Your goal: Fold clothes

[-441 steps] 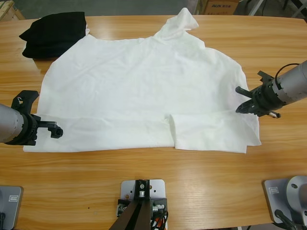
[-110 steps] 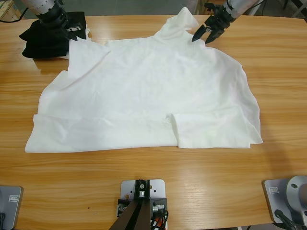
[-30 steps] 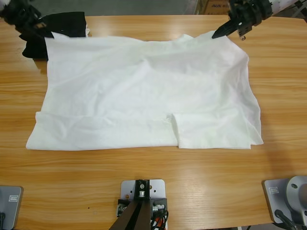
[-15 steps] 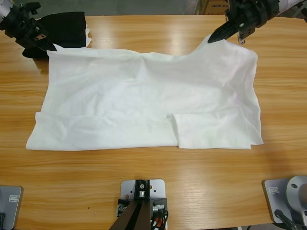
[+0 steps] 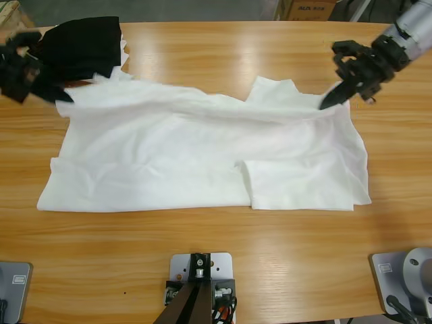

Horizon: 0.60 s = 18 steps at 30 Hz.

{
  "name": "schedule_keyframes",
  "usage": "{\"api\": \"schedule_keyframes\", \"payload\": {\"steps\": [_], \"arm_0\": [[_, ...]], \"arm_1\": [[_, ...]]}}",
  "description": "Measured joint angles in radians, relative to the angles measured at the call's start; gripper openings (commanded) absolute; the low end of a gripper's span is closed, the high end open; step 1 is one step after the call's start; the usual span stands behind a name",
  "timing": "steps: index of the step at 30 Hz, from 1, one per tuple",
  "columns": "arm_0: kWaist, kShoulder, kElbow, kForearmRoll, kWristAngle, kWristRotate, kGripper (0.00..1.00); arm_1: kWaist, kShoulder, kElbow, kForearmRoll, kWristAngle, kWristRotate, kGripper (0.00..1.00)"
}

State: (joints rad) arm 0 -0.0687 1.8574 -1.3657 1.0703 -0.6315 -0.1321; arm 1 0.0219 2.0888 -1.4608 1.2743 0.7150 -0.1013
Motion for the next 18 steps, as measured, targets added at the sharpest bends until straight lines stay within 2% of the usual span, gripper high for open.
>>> {"api": "schedule_keyframes", "payload": {"steps": [4,6,18], "arm_0": [[-0.009,-0.002,0.100,0.008,-0.012,0.001,0.000],[-0.009,-0.002,0.141,0.011,0.007,0.006,0.000],[0.005,0.046,0.171,0.022,0.103,0.041,0.000]], "arm_1": [[-0.025,0.000,0.042,0.000,-0.086,0.024,0.001],[-0.026,0.000,0.061,-0.001,-0.104,0.028,0.140],[-0.013,0.018,0.185,-0.065,-0.205,0.073,0.136]]}}
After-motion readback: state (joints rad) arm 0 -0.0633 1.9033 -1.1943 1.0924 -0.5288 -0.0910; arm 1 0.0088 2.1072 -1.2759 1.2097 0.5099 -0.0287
